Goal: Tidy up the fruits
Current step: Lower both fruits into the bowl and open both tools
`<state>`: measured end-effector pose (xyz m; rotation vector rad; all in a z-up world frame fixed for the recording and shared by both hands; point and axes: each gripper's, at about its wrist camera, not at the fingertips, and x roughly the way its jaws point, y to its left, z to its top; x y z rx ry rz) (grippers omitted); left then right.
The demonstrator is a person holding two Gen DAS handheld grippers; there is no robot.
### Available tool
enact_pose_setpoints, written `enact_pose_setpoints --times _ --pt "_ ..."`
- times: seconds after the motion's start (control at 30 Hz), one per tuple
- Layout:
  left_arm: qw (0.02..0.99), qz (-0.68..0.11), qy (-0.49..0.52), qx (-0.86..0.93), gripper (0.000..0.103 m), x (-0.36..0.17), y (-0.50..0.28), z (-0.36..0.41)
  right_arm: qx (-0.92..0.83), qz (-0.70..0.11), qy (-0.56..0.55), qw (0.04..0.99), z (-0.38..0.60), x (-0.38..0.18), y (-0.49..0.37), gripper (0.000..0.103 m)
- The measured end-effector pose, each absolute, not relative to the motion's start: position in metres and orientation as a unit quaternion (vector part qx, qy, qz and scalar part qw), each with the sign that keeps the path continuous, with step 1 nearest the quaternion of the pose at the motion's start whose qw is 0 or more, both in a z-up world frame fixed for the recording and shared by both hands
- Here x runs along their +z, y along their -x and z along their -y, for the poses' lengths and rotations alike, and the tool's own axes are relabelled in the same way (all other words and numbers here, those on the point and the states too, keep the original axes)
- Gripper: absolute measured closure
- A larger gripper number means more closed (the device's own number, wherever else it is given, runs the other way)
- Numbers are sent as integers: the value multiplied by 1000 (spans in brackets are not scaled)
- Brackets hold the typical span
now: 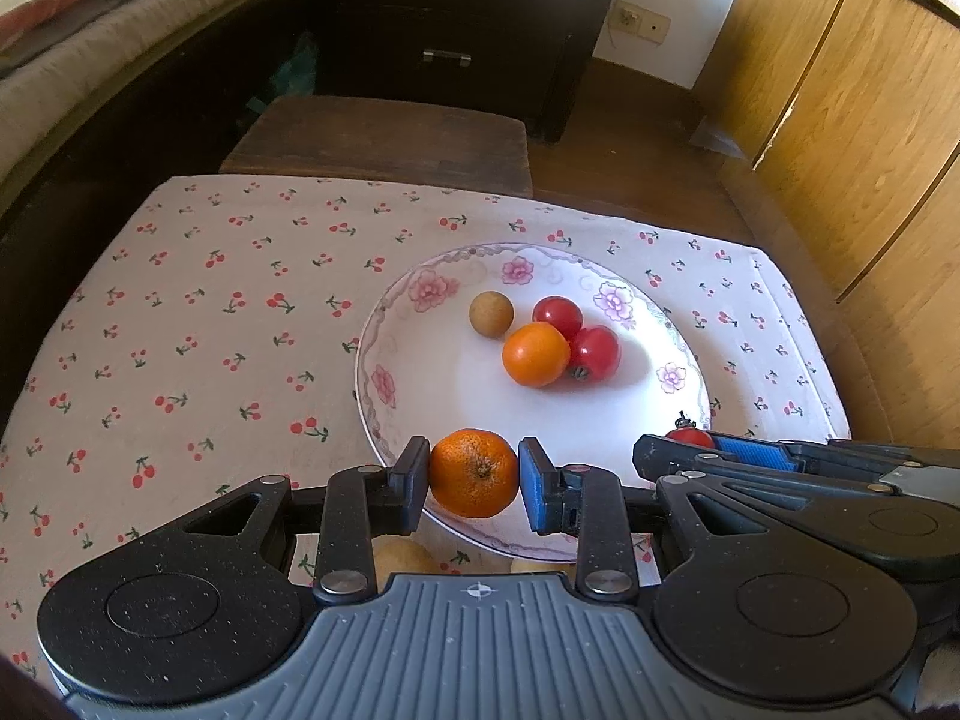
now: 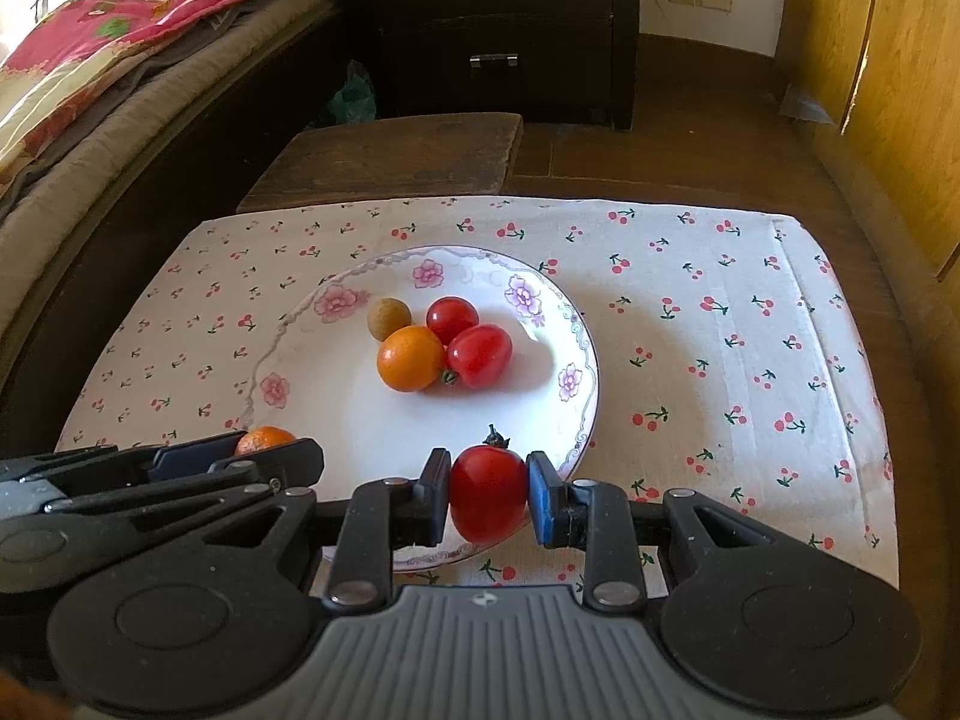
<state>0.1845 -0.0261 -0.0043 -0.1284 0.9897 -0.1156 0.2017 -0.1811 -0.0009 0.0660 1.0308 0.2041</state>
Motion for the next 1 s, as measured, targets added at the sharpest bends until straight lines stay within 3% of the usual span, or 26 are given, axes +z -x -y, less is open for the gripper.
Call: enact_pose_setpoints --times 1.0 --pt "873 -481 68 -51 63 -11 -189 24 98 -494 -41 863 182 -9 -210 72"
